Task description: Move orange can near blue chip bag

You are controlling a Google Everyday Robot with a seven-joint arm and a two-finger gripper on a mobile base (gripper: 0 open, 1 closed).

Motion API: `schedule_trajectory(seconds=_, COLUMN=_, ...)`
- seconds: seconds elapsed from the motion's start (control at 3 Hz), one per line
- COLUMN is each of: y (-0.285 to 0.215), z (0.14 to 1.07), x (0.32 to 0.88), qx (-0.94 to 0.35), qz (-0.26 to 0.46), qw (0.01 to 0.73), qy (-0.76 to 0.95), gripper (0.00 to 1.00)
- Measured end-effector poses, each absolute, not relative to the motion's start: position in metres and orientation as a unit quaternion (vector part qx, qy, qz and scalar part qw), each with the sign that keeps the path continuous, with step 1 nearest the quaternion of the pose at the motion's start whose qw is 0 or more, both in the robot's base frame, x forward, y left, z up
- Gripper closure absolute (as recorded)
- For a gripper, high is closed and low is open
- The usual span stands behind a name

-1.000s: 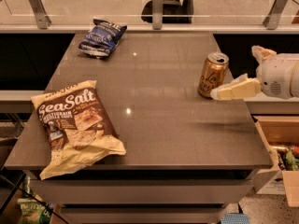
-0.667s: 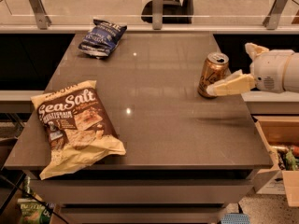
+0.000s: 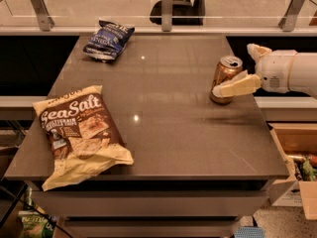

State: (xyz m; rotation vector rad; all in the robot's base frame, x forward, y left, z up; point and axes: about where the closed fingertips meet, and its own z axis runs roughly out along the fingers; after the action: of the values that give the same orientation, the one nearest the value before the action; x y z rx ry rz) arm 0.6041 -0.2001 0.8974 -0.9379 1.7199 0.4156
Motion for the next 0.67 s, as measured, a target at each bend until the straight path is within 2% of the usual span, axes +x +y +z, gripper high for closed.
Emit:
schedule_trajectory(seconds=0.33, y=-0.1917, z=0.8892, x=0.6099, qx=-0.402, qz=0.198, qw=0.535, qy=0.716, gripper=0.18)
schedule_trajectory(seconds=0.67, y=-0.1894, z=0.8893, x=0.6099, qx=-0.404, qz=0.199, qw=0.535, qy=0.715, gripper=0.41)
